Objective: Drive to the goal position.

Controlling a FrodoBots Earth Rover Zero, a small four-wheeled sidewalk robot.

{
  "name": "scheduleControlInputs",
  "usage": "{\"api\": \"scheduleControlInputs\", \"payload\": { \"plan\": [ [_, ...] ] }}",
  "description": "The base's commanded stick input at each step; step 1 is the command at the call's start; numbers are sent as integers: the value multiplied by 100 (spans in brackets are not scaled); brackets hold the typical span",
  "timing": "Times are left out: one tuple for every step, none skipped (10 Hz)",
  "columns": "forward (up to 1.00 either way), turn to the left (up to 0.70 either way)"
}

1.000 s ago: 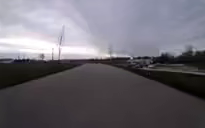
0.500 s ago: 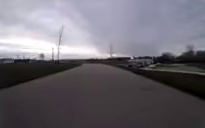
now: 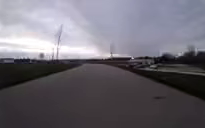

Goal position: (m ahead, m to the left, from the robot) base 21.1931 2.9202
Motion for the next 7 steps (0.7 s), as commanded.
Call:
{"api": "scheduleControlInputs", "payload": {
  "plan": [
    [100,0],
    [100,0],
    [100,0],
    [100,0],
    [100,0],
    [100,0],
    [100,0]
  ]
}}
